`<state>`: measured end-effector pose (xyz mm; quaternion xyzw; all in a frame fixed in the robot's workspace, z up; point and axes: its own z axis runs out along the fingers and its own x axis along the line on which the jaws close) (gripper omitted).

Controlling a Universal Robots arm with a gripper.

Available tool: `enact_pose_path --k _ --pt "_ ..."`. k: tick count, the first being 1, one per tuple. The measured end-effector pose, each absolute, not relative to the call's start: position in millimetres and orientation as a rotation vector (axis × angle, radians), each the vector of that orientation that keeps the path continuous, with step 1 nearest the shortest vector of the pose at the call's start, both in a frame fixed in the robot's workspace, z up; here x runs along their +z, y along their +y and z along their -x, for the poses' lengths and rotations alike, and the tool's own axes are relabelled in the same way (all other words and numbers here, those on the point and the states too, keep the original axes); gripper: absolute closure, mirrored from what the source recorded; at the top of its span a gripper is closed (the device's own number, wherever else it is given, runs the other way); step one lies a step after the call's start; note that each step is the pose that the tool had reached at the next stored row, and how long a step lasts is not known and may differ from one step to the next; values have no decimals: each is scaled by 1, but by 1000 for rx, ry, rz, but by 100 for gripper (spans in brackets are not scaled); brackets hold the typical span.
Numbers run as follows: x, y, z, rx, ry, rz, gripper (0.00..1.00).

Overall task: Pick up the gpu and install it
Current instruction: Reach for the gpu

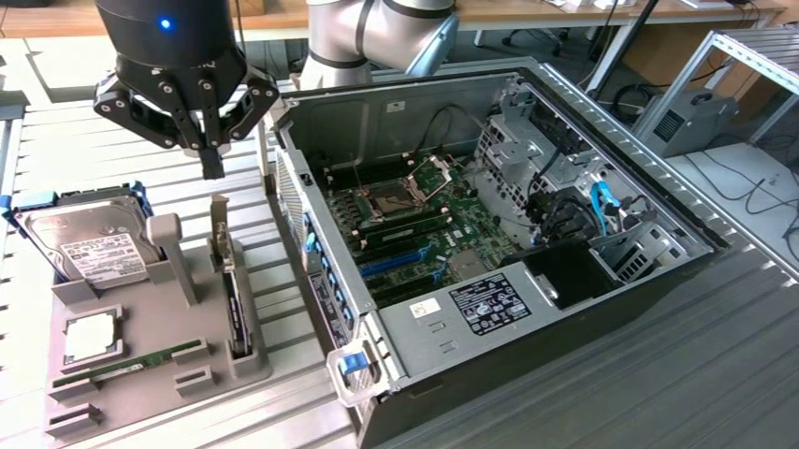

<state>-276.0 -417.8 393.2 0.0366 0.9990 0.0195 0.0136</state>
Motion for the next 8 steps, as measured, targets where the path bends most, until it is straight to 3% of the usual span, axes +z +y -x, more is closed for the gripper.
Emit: enact_pose_path --k 8 --pt "393 -419 276 60 3112 -114 89"
